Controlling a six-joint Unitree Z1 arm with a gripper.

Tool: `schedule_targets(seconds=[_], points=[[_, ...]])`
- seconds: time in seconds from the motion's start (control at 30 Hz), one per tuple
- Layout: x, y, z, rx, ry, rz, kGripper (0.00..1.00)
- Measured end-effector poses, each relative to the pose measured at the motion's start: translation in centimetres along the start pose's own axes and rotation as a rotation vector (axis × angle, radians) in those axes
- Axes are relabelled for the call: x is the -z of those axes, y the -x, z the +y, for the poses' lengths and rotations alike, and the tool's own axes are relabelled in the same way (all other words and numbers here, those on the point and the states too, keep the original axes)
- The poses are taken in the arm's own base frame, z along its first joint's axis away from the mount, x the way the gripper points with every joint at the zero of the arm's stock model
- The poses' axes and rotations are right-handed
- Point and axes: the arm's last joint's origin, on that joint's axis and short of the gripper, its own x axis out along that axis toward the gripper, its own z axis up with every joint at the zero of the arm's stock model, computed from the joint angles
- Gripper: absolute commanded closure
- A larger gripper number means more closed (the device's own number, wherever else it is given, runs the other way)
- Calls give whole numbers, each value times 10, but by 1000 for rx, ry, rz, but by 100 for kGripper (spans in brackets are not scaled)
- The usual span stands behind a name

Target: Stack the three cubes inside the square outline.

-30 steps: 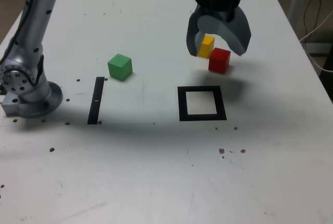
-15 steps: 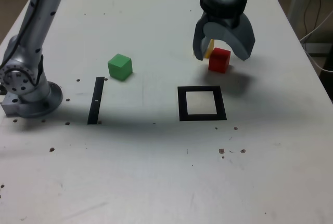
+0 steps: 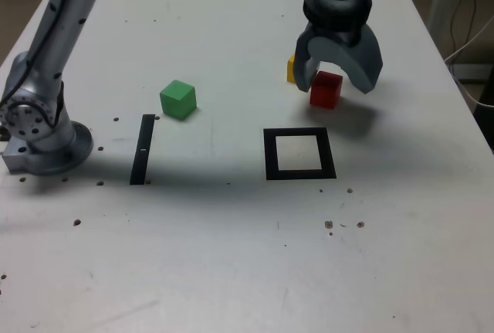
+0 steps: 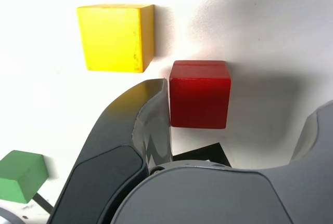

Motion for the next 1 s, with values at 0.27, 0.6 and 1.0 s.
schedule_targets(seconds=[0.27, 0.6, 1.0], points=[[-1, -15, 6, 12, 12, 8, 26], [0, -17, 9, 10, 19, 5, 60], [1, -21, 5, 53, 19, -19, 87]])
